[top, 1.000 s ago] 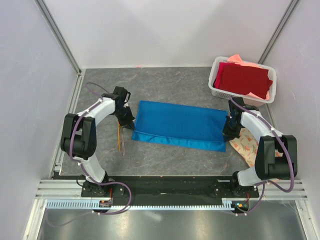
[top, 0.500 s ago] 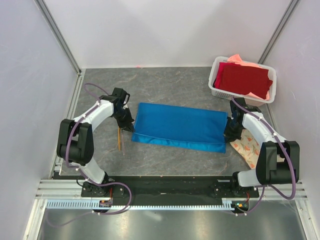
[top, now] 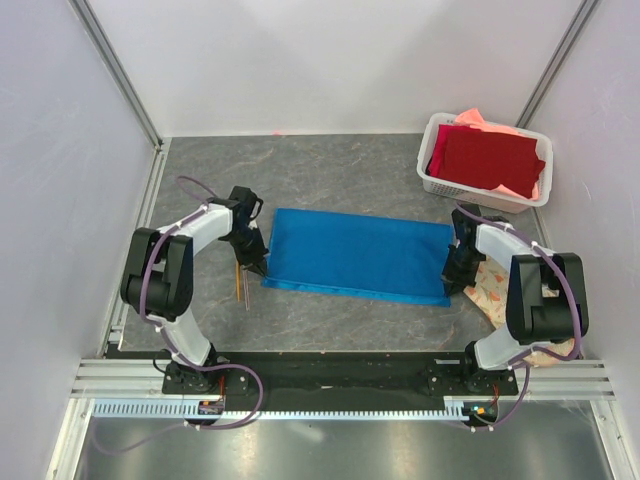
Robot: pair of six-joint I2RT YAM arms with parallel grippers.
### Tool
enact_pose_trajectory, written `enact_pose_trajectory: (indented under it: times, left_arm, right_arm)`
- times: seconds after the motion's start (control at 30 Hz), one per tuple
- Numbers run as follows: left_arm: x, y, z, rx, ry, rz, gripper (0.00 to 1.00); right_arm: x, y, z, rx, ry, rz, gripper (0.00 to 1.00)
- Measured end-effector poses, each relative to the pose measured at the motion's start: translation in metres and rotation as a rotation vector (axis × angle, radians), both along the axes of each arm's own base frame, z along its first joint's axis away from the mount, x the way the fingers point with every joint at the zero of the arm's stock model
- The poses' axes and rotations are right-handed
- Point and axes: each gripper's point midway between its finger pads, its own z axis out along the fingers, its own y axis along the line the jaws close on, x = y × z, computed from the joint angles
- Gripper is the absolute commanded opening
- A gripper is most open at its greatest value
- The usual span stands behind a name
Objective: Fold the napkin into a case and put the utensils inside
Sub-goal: Fold and flatten the napkin at the center of the board.
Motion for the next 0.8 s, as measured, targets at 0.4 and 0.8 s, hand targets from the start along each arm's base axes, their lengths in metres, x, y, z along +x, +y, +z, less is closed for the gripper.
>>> enact_pose_trajectory:
  times: [0.4,0.8]
  left_arm:
    - [0.014,-0.002,-0.006,0.009,0.001,-0.010,0.02]
    - [0.029,-0.008,0.041,-0.033,-0.106,-0.012,0.02]
  right_arm:
    - [0.010,0.001,0.002,0.007,0.010,-0.003,0.00]
    - [0.021,0.001,0.054,0.010,-0.115,-0.003,0.00]
